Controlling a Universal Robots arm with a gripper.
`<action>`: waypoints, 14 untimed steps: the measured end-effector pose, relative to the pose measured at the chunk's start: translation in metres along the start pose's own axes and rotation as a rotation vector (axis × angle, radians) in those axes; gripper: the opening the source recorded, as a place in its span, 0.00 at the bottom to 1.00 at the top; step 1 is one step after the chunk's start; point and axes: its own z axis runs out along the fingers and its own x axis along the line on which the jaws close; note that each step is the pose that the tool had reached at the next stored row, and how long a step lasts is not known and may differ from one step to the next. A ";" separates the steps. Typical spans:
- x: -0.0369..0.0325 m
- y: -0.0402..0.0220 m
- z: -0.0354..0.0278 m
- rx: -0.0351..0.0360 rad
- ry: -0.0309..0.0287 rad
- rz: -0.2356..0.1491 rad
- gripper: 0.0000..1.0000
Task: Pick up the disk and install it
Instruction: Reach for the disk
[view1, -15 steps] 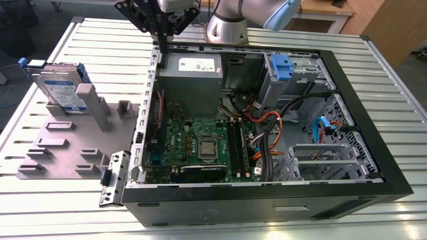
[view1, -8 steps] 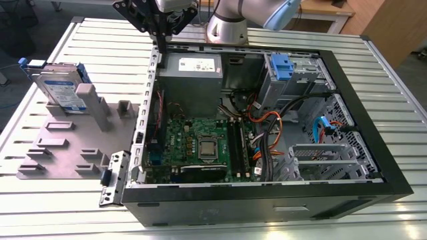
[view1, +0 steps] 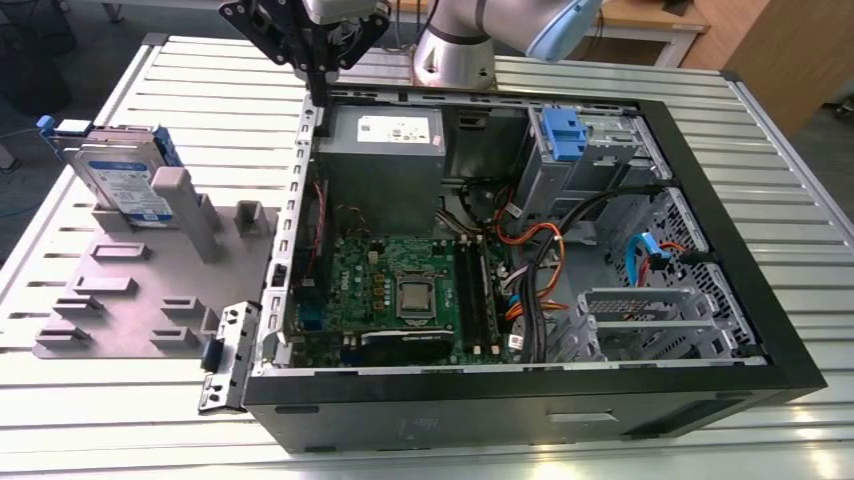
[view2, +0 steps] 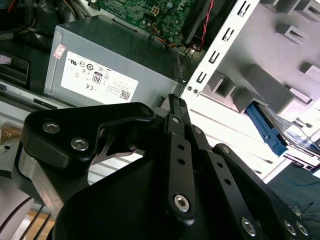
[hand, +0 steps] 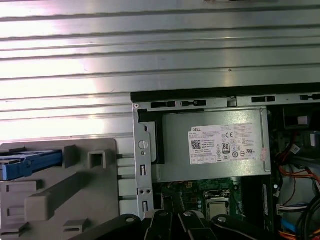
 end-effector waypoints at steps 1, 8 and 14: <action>0.0003 0.0000 0.0000 0.0000 0.0000 0.000 0.11; 0.0042 -0.0003 0.0001 0.0000 -0.0001 0.000 0.11; 0.0103 -0.0008 0.0002 0.0000 0.0000 0.000 0.11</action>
